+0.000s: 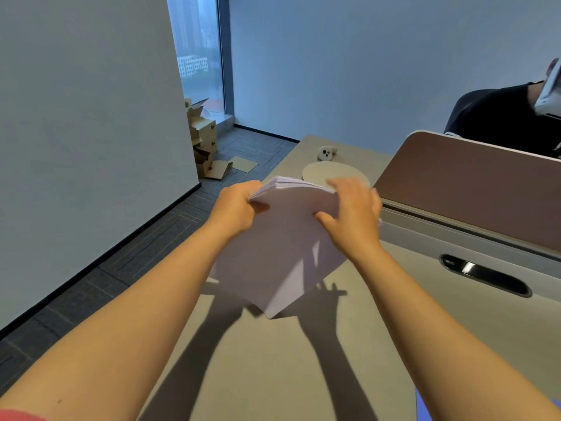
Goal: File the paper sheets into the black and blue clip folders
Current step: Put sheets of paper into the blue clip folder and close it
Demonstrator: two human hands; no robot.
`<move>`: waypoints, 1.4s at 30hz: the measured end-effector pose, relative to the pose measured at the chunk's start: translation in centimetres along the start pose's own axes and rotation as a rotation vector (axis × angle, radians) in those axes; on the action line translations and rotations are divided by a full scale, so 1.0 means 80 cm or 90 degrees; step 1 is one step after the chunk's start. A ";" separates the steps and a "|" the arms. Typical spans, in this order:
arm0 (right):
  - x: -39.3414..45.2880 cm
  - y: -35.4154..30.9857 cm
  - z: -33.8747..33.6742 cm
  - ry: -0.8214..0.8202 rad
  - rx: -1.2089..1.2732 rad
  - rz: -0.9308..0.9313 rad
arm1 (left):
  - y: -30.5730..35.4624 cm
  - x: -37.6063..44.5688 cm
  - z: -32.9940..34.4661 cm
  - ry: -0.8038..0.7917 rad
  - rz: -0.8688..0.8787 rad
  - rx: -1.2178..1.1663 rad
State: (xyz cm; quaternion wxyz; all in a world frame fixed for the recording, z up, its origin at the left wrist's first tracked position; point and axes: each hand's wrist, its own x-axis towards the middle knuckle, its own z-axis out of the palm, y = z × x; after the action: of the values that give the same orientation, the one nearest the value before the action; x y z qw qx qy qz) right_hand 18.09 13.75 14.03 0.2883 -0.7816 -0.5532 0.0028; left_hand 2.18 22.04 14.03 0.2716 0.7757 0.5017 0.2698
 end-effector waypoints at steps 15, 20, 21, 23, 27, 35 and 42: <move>-0.049 0.067 0.020 0.016 0.507 0.350 | -0.106 -0.034 0.031 0.174 -0.367 -0.477; -0.047 0.070 0.045 0.026 0.442 0.334 | -0.092 -0.029 0.029 0.168 -0.293 -0.472; -0.046 0.070 0.050 0.023 0.438 0.325 | -0.090 -0.030 0.031 0.166 -0.271 -0.476; -0.051 0.076 0.063 0.008 0.419 0.328 | -0.093 -0.035 0.039 0.146 -0.249 -0.466; -0.072 0.107 0.100 -0.070 0.335 0.389 | -0.119 -0.056 0.067 0.052 -0.256 -0.414; -0.078 0.112 0.110 -0.121 0.305 0.543 | -0.122 -0.046 0.080 0.091 -0.318 -0.377; -0.099 0.084 0.110 -0.324 0.417 0.666 | -0.097 -0.058 0.085 0.158 -0.393 -0.496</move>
State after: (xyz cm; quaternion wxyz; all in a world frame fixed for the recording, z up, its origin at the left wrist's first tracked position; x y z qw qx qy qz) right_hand 17.97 9.35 1.20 0.3318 -0.7939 -0.1222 0.4947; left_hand 0.31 19.41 3.18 0.5463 0.3948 0.5977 0.4340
